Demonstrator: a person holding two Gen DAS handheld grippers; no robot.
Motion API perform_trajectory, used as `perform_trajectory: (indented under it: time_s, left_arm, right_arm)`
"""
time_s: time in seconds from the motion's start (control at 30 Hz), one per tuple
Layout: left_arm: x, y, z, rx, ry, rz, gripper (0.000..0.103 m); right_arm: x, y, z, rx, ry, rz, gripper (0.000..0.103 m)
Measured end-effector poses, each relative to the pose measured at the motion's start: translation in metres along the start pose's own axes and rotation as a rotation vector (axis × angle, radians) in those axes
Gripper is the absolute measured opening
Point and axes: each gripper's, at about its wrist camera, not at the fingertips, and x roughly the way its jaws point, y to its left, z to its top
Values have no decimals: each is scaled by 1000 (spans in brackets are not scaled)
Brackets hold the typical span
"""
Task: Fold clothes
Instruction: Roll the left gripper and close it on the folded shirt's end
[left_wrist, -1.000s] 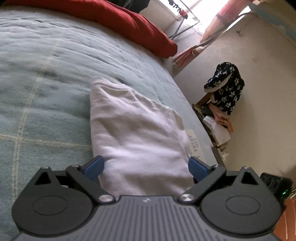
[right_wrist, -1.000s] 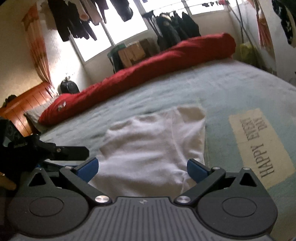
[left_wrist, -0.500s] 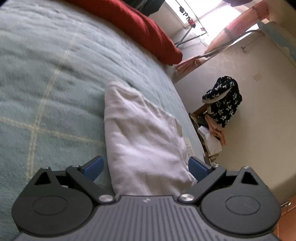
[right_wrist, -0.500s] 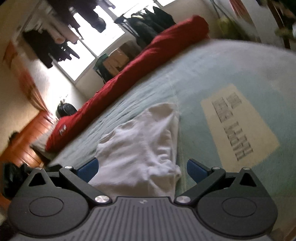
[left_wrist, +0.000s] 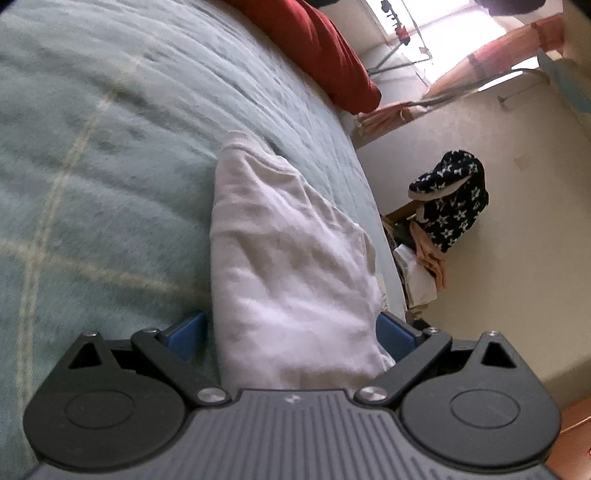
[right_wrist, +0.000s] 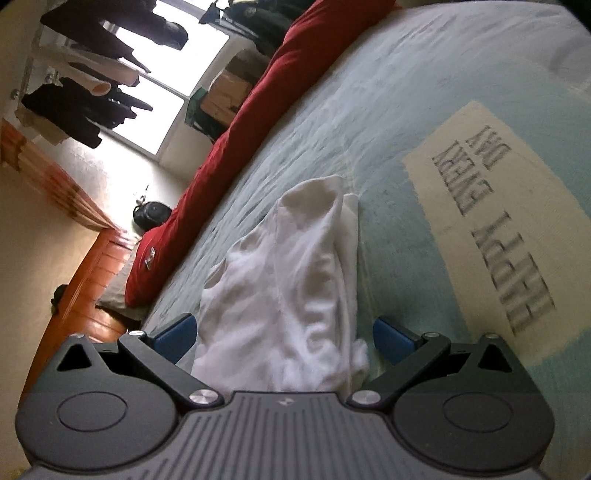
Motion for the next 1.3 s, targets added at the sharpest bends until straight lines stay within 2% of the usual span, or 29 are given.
perform_trajectory:
  time_s: [0.23,0.6,0.83,1.13,1.3]
  left_arm:
    - [12,0,17,-10,27,1,97]
    - [-5,-2,-1,-26,70,-20,97]
    - [2,0,7,-28,94,-24,98]
    - [18,1,27,-34,122,-52,100]
    - [14,-2,20,-36,156,-72,101]
  right_arm:
    - [9,1,8,0,23,17,103]
    - [13,3,10,-2,47,36,103]
    - [15,6,9,-14,52,2,103]
    - [22,2,18,-22,69,15,103]
    - [31,1,28,-4,99,29,103]
